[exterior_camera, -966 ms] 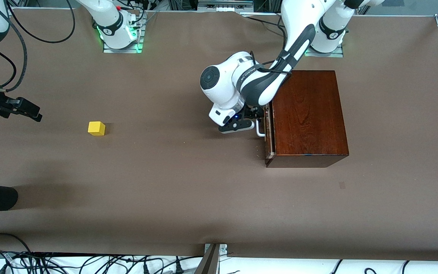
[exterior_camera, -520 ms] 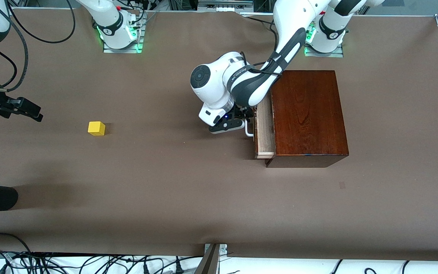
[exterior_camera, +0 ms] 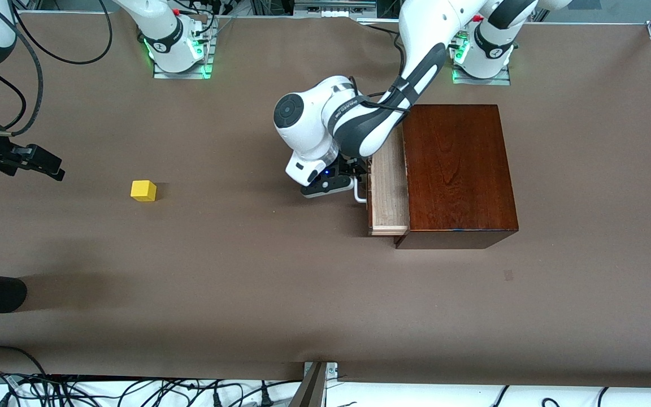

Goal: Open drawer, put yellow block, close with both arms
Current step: 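Pull the drawer out of the wooden box with the left gripper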

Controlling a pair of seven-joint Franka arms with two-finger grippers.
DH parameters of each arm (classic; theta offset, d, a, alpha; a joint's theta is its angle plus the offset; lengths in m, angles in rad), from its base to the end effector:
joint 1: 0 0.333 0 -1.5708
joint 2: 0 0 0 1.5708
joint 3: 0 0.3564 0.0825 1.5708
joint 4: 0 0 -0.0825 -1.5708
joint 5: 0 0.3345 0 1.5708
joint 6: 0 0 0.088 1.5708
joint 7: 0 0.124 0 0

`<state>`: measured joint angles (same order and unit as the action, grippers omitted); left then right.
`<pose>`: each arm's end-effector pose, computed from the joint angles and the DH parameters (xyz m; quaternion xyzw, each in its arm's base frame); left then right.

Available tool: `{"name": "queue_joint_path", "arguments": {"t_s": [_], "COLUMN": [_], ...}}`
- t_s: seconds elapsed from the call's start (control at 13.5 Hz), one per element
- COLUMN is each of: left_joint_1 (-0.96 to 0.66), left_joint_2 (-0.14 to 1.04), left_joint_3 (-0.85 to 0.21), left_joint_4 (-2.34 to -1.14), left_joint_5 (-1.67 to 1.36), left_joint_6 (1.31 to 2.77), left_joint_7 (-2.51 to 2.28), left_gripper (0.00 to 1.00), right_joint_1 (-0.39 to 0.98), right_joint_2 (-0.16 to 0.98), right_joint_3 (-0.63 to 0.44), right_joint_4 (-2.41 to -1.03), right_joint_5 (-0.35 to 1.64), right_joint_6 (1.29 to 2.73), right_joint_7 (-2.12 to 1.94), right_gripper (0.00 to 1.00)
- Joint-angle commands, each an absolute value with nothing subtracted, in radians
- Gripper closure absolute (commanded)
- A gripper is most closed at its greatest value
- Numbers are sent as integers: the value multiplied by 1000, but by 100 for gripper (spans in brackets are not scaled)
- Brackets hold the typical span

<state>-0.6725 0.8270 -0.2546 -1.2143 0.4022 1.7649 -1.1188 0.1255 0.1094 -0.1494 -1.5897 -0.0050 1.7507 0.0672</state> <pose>0.4965 -0.5070 0.3040 -0.9861 -0.0590 -0.0147 0.1547 0.5571 -0.0090 0.5986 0.9986 -0.0445 0.0266 0.0100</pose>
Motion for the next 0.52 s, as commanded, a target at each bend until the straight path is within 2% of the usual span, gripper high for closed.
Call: {"name": "queue_joint_path", "arguments": {"t_s": [0.0, 0.45], "left_joint_1": [-712, -723], "left_joint_2": [894, 920], "left_joint_3": [-256, -258], "left_joint_4": [-1103, -1055], "left_joint_5": [370, 354], "left_joint_6": [1778, 1792], "left_joint_7": [-1147, -1149], "left_gripper": [0, 0], "right_joint_1": [132, 130], "right_joint_2": [110, 115], "right_joint_3": [-144, -147], "right_joint_4": [-1577, -1578], "right_joint_5": [-12, -14], "right_joint_6": [1743, 1740], "right_joint_7": [68, 67], "right_gripper": [0, 0]}}
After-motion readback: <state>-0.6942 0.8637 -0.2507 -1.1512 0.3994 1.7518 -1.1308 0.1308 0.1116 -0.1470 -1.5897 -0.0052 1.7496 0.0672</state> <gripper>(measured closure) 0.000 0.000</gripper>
